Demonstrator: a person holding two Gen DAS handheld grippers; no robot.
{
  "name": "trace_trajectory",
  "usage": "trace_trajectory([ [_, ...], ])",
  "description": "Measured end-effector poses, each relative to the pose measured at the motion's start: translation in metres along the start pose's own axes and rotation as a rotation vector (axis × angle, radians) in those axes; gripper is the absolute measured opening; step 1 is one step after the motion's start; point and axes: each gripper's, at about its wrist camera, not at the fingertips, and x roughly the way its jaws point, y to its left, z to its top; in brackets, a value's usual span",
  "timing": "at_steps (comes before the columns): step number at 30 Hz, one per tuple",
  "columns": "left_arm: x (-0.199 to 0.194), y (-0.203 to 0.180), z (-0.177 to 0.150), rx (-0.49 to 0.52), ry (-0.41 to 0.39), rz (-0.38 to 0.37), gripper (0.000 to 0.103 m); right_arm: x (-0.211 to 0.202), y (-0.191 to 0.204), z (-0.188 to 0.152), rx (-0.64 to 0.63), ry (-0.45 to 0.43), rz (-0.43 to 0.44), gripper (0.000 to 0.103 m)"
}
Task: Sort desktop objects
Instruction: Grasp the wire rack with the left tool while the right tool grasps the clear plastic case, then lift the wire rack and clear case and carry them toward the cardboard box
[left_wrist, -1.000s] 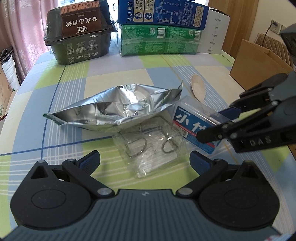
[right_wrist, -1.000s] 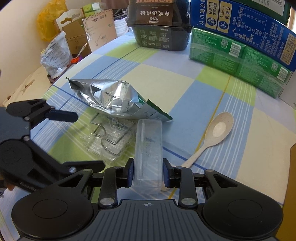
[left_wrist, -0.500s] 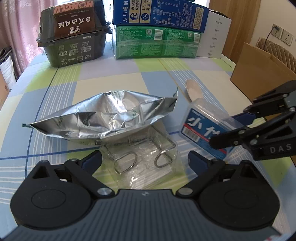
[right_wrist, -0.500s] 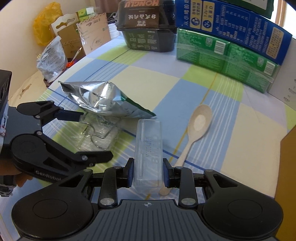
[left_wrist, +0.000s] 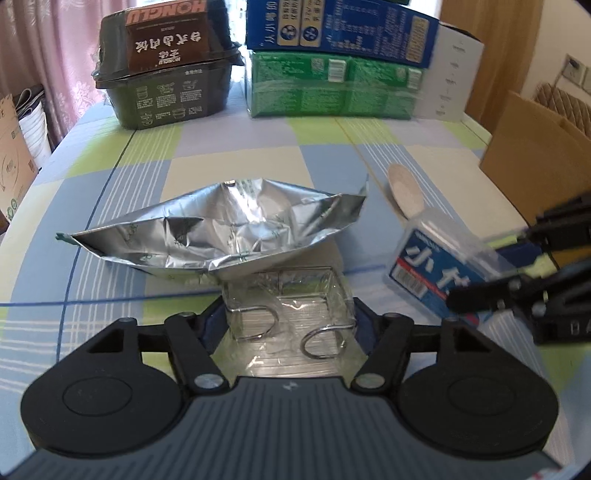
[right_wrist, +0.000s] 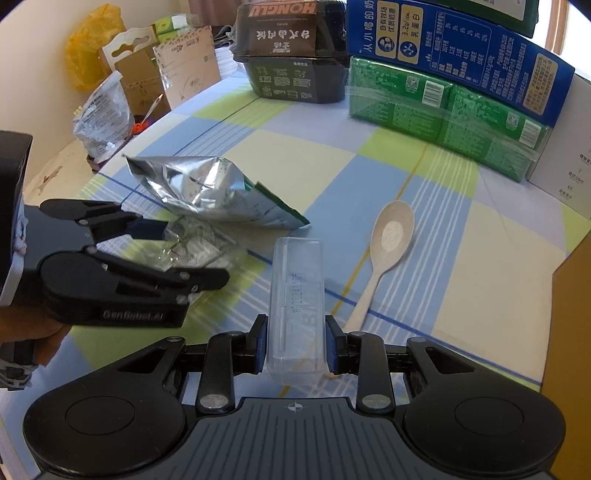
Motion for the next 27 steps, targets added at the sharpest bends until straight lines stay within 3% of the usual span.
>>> trace_trajectory([
  [16, -0.088, -0.042, -0.092, 0.090, 0.036, -0.040, 0.063, -0.061, 0.012, -0.069, 0.041, 0.070, 0.011, 0.028],
  [27, -0.128, -0.049, -0.107, 0.053, 0.030, -0.019, 0.063, -0.102, 0.023, -0.090, 0.054, 0.038, -0.002, 0.028],
])
